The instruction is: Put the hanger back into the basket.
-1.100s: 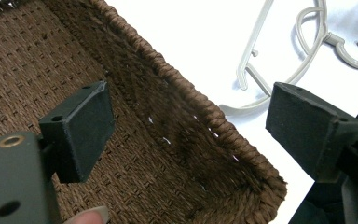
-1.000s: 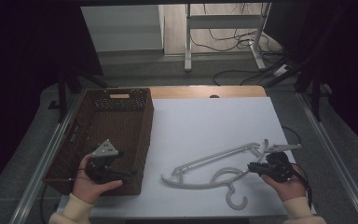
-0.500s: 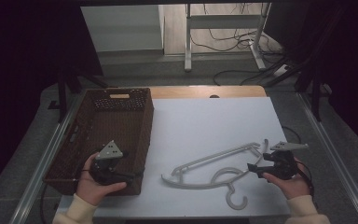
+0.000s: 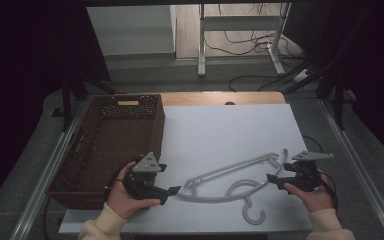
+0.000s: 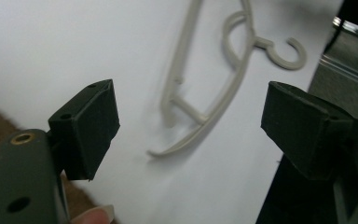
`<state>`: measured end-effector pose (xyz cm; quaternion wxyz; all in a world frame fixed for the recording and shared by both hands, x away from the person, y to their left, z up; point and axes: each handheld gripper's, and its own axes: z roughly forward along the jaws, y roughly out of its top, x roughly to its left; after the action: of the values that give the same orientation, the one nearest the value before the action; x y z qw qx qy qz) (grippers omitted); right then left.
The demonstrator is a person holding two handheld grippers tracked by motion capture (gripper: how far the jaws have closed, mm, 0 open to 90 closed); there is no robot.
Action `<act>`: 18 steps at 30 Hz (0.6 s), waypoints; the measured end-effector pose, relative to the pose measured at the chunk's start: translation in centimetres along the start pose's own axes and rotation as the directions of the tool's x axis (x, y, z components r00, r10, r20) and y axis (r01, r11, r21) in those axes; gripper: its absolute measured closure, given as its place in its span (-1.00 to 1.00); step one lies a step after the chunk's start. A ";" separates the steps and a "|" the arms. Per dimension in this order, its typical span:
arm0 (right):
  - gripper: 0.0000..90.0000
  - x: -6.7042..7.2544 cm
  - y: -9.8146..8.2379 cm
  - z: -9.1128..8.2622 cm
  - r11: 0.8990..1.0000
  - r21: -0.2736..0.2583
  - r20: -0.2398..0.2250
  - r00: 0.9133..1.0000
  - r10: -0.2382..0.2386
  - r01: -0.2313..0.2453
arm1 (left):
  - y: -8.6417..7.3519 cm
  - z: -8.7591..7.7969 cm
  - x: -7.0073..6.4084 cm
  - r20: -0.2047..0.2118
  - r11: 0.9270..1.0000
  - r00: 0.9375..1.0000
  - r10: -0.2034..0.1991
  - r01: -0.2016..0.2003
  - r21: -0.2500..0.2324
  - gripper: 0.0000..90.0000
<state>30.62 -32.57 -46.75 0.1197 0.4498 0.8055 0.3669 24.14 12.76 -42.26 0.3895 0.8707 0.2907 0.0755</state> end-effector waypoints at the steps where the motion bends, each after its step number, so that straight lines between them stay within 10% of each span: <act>1: -0.64 0.0 0.0 0.0 1.000 0.000 0.000 1.000 0.000 0.000 | 0.2 0.4 -0.3 0.011 1.000 1.000 0.011 -0.011 0.009 -0.56; 18: -0.64 0.1 0.0 0.3 1.000 0.010 -0.002 1.000 -0.003 0.003 | 3.0 7.4 -2.6 0.151 0.982 0.979 0.140 -0.157 0.106 -0.54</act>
<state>30.74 -32.30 -46.94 0.1175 0.4487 0.8081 0.3631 26.03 5.02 -44.89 0.3509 0.9144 0.2001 0.0245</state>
